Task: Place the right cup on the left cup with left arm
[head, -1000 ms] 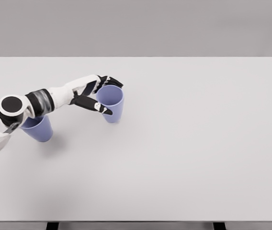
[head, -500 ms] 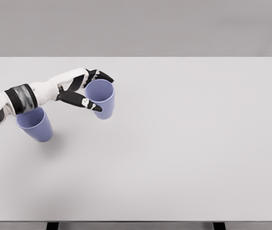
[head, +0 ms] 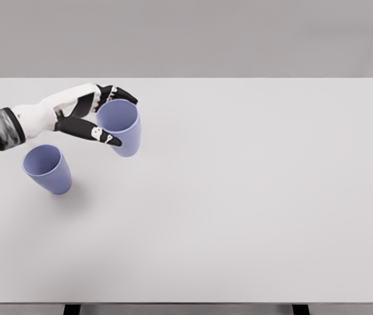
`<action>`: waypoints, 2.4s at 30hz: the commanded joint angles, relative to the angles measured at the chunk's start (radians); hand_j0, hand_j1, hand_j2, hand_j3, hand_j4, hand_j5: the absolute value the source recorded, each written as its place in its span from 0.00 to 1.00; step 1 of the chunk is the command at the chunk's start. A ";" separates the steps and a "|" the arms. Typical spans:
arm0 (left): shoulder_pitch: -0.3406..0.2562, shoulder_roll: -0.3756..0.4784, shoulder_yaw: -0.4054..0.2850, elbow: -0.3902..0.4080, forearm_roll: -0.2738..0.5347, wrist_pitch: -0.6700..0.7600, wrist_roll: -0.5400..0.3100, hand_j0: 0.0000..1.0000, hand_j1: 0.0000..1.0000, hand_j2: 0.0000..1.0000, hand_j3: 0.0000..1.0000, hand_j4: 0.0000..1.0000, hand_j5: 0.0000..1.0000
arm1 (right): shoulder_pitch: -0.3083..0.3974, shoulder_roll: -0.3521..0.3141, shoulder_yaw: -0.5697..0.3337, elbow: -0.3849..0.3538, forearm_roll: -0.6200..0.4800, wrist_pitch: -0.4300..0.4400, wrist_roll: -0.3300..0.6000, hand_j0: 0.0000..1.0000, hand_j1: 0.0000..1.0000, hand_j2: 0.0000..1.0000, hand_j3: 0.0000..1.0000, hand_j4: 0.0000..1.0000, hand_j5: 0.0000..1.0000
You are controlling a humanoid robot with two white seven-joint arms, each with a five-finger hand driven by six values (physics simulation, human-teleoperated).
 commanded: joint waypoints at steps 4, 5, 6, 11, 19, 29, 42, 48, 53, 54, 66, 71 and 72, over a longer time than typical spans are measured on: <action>0.000 0.034 0.018 -0.012 0.018 0.000 0.000 0.69 0.69 0.69 0.69 0.69 0.69 | 0.000 0.000 0.000 0.000 0.000 0.000 0.000 1.00 1.00 1.00 1.00 1.00 1.00; 0.000 0.041 0.020 -0.012 0.027 -0.002 0.000 0.69 0.69 0.69 0.69 0.69 0.69 | 0.000 0.000 0.000 0.000 0.000 0.000 0.000 1.00 1.00 1.00 1.00 1.00 1.00; 0.000 0.045 0.021 -0.012 0.027 -0.002 0.000 0.69 0.69 0.69 0.69 0.69 0.69 | 0.000 0.000 0.000 0.000 0.000 0.000 0.000 1.00 1.00 1.00 1.00 1.00 1.00; 0.002 0.073 0.026 -0.014 0.039 -0.002 -0.001 0.69 0.69 0.69 0.69 0.69 0.69 | 0.000 0.000 0.000 0.000 0.000 0.000 0.000 1.00 1.00 1.00 1.00 1.00 1.00; 0.003 0.119 0.035 -0.029 0.065 -0.005 -0.001 0.69 0.69 0.69 0.69 0.69 0.69 | 0.000 0.000 0.000 0.000 0.000 0.000 0.000 1.00 1.00 1.00 1.00 1.00 1.00; 0.020 0.182 0.057 -0.046 0.090 -0.008 -0.001 0.69 0.69 0.69 0.69 0.69 0.69 | 0.000 0.000 0.000 0.000 0.000 0.000 0.000 1.00 1.00 1.00 1.00 1.00 1.00; 0.035 0.222 0.070 -0.047 0.113 -0.008 -0.001 0.69 0.69 0.69 0.69 0.69 0.69 | 0.000 0.000 0.000 0.000 0.000 0.000 0.000 1.00 1.00 1.00 1.00 1.00 1.00; 0.043 0.257 0.078 -0.047 0.133 -0.008 -0.001 0.69 0.69 0.69 0.69 0.69 0.69 | 0.000 0.000 0.000 0.000 0.000 0.000 0.000 1.00 1.00 1.00 1.00 1.00 1.00; 0.048 0.284 0.081 -0.047 0.150 -0.008 -0.001 0.69 0.69 0.69 0.69 0.69 0.69 | 0.000 0.000 0.000 0.000 0.000 0.000 0.000 1.00 1.00 1.00 1.00 1.00 1.00; 0.048 0.286 0.081 -0.047 0.150 -0.008 -0.001 0.69 0.69 0.69 0.69 0.69 0.69 | 0.000 0.000 0.000 0.000 0.000 0.000 0.000 1.00 1.00 1.00 1.00 1.00 1.00; 0.064 0.335 0.081 -0.047 0.171 -0.008 -0.003 0.69 0.69 0.69 0.69 0.69 0.69 | 0.000 0.000 0.000 0.000 0.000 0.000 0.000 1.00 1.00 1.00 1.00 1.00 1.00; 0.075 0.352 0.081 -0.046 0.173 -0.008 -0.003 0.69 0.69 0.69 0.69 0.69 0.69 | 0.000 0.000 0.000 0.000 0.000 0.000 0.000 1.00 1.00 1.00 1.00 1.00 1.00; 0.077 0.358 0.081 -0.044 0.174 -0.008 -0.003 0.69 0.69 0.69 0.69 0.69 0.69 | 0.000 0.000 0.000 0.000 0.000 0.000 0.000 1.00 1.00 1.00 1.00 1.00 1.00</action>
